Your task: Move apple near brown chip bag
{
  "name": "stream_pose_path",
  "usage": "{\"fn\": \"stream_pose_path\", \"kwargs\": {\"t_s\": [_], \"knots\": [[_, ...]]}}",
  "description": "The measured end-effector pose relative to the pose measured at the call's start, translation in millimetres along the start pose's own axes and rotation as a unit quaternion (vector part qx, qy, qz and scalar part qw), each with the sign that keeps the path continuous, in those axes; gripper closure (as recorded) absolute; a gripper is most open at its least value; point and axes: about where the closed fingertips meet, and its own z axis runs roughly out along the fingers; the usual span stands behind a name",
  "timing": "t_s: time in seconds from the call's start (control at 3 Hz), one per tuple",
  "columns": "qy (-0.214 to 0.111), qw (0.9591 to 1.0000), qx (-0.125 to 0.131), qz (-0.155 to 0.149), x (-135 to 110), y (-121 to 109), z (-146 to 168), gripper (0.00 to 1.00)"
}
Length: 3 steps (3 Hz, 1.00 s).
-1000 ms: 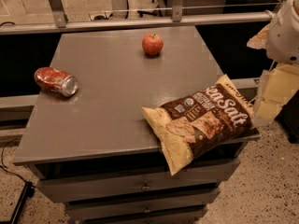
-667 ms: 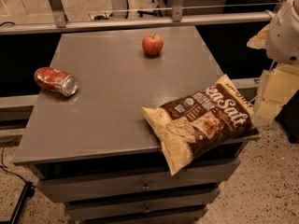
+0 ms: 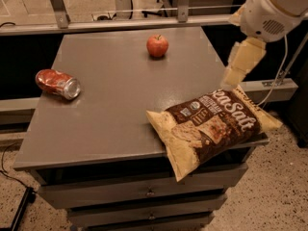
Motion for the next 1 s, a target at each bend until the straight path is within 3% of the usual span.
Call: {"fn": "stream_pose_path", "kwargs": {"t_s": [0.33,0.67,1.0], "knots": [[-0.071,0.9968,0.022,0.027,-40,-62,35,0.00],[-0.138,0.9876,0.032,0.068,-83,-114,78,0.00],[-0.177,0.9750,0.021,0.134,-125,-144,137,0.00]]}}
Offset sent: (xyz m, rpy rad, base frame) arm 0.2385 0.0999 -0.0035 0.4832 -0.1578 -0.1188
